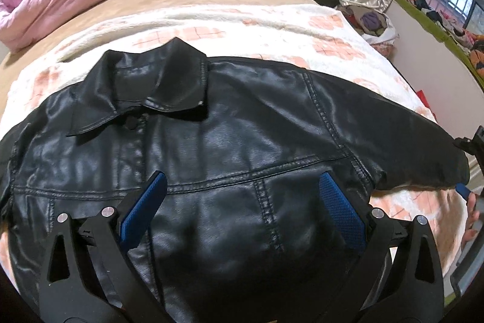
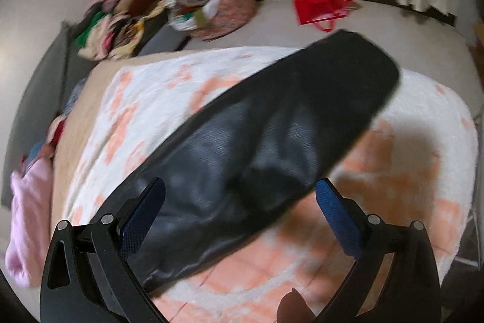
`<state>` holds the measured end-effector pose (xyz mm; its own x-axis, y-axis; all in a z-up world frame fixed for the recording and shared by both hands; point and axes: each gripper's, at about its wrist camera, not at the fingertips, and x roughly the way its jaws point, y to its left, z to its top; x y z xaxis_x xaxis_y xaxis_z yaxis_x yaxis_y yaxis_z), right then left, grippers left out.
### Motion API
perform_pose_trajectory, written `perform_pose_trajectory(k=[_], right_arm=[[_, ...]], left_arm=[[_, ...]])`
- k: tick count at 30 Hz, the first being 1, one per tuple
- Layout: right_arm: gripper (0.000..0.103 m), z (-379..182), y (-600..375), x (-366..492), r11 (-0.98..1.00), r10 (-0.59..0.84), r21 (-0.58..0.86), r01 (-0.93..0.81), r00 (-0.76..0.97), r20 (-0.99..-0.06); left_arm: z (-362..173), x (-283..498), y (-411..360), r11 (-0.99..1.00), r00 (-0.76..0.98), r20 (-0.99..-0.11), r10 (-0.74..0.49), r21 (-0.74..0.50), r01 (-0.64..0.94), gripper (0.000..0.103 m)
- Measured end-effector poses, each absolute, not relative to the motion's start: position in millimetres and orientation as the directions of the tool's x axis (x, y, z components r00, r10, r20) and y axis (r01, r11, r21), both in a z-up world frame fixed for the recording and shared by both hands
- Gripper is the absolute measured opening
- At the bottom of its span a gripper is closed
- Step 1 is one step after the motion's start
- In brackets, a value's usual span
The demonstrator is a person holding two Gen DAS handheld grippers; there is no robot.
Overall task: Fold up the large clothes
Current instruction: 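Close the right tool on the sleeve and lift it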
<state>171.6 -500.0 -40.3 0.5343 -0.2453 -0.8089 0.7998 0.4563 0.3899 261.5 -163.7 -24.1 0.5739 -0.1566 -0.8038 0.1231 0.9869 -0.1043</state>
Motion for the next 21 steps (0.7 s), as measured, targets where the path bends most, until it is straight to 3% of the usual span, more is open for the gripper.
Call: perform_pose_trajectory(k=[6,11,13,15,18,21], right_arm=[[0.099,-82,-536,158,0.233,-0.171,0.488,0.842,0.529,-0.831],[0.098,-86,-549,161,0.136,-0.199,0.593,0.794,0.608,-0.768],[0.08,-88,-550,158,0.118,-0.192,0.671,0.732,0.68,-0.708],[0.044,-88,-551,156,0.117,-0.185,0.715,0.689,0.722,-0.666],[0.025,-82,-554,158,0.146,-0.167,0.761,0.632,0.774,-0.611],[0.017,-57,-547,169,0.253,-0.158,0.785,0.565,0.825,-0.543]], left_arm=[[-30,270,-168,0.978,0.538,-0.82,-0.196,-0.126,0.165,0.094],[-27,274,-160,0.978,0.538,-0.819,-0.199,-0.129,0.165,0.094],[-25,274,-154,0.979,0.542,-0.818,-0.193,-0.125,0.159,0.094],[-24,275,-148,0.98,0.542,-0.819,-0.191,-0.128,0.152,0.094],[-22,277,-139,0.982,0.547,-0.817,-0.184,-0.13,0.137,0.094],[-19,277,-129,0.983,0.55,-0.815,-0.181,-0.139,0.118,0.094]])
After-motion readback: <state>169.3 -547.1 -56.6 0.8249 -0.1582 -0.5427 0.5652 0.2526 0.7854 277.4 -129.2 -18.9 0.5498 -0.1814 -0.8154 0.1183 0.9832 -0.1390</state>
